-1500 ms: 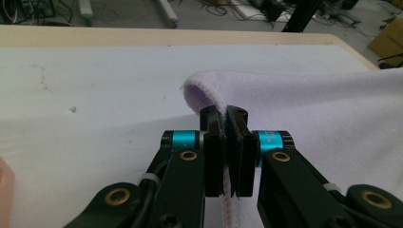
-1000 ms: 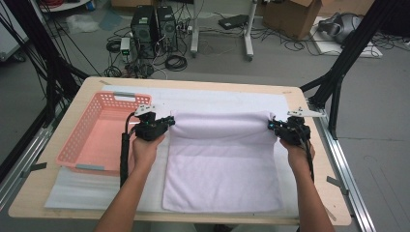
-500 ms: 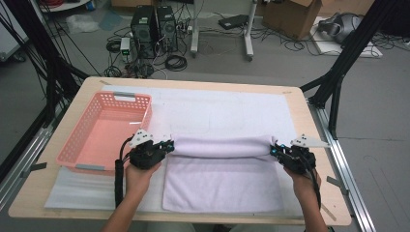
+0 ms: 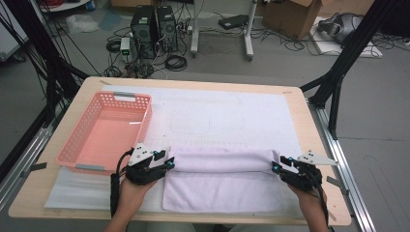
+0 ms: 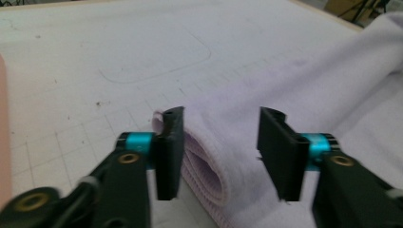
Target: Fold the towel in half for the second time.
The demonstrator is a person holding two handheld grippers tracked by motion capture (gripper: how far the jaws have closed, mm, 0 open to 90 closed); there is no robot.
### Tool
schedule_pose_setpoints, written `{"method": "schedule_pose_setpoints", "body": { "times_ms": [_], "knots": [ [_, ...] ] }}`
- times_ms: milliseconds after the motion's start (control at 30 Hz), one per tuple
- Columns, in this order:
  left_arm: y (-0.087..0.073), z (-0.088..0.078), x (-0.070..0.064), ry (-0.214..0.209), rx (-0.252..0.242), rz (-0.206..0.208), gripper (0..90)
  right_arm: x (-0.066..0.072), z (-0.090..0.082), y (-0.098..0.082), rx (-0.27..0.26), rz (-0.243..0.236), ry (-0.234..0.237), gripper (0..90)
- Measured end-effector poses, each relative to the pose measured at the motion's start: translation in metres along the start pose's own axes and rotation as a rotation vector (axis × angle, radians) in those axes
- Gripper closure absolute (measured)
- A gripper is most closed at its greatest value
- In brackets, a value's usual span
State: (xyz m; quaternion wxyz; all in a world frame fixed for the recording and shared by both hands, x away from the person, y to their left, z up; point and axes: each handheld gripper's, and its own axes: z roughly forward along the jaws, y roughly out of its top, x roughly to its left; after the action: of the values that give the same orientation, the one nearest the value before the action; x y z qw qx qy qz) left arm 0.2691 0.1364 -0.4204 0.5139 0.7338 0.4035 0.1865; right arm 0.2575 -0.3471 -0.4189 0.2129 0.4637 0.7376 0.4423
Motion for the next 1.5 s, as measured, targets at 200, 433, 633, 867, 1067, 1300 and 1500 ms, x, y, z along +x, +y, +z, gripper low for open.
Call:
{"method": "schedule_pose_setpoints", "body": {
  "times_ms": [200,433,633,867,1067,1300,1500],
  "knots": [
    [0.008,0.019,0.012,-0.023,0.03,-0.055,41.8,-0.01,-0.007,0.013,-0.095,0.1,-0.013,41.9],
    [-0.001,0.049,0.013,-0.015,0.149,-0.056,45.3,-0.008,0.029,0.029,0.017,0.04,-0.003,47.6],
    [-0.001,0.042,0.009,-0.021,0.136,0.016,80.3,-0.003,0.033,0.021,0.051,-0.042,-0.019,84.5],
    [0.002,0.022,0.002,-0.062,0.056,0.036,82.2,0.004,0.007,0.004,-0.032,-0.062,0.0,85.4],
    [-0.002,0.013,0.0,-0.074,0.045,0.028,81.2,0.006,-0.01,-0.004,-0.067,-0.051,0.034,85.4],
    [-0.008,0.003,-0.006,-0.089,0.032,0.016,81.4,0.012,-0.025,-0.01,-0.066,-0.056,0.052,85.4],
    [-0.011,-0.003,-0.011,-0.105,0.034,0.02,81.5,0.011,-0.033,-0.016,-0.054,-0.064,0.059,85.4]
  ]
}}
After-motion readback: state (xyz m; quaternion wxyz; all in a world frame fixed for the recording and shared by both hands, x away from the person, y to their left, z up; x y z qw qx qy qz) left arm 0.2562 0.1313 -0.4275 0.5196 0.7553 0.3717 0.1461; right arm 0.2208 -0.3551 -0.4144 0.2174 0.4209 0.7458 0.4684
